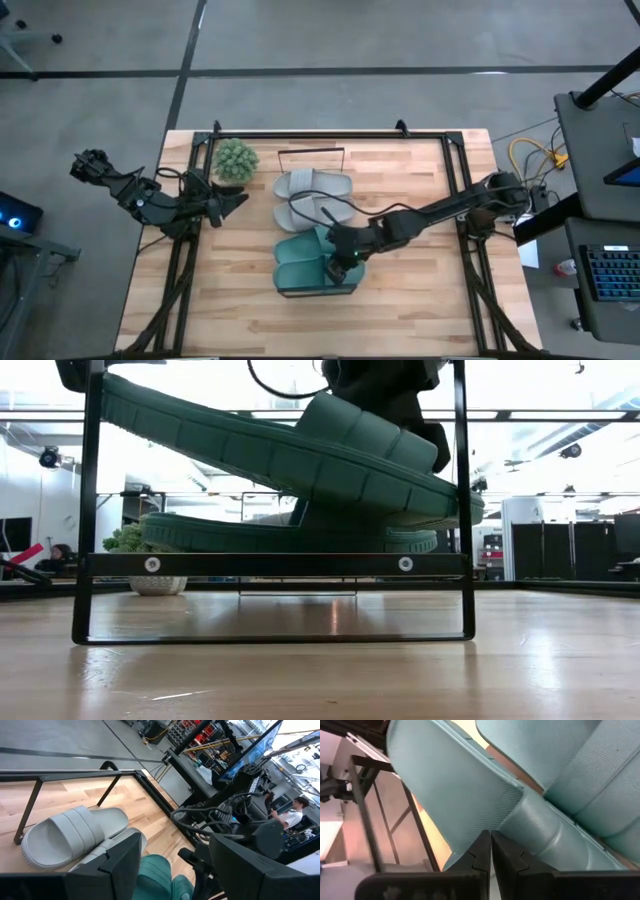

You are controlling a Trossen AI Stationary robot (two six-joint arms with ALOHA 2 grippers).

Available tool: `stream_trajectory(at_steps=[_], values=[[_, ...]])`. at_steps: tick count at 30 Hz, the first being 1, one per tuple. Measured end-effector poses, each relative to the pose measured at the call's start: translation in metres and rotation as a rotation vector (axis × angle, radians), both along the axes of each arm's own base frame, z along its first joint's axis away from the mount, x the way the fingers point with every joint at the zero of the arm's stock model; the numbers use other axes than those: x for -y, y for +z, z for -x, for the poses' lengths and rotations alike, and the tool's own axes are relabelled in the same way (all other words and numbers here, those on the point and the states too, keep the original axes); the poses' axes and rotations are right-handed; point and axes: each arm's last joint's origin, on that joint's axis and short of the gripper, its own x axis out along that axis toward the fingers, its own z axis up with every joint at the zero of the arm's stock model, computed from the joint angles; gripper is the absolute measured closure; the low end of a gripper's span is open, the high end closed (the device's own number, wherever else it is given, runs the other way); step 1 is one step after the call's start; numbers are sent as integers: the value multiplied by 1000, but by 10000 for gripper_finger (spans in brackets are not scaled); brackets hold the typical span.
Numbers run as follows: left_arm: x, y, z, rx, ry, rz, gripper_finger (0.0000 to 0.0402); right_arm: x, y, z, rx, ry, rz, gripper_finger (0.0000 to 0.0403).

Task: Pick and place slides into the shelf
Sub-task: Return to Home Position

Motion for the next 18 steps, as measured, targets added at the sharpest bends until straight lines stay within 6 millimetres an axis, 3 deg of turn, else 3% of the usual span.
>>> stream_trajectory(at_steps=[10,18], values=[[0,0,0,-1,0,-2,182,2,-24,-8,-68,18,2,395],[0,0,0,-1,0,-2,182,4,-33,-15,-72,27,-11,395]])
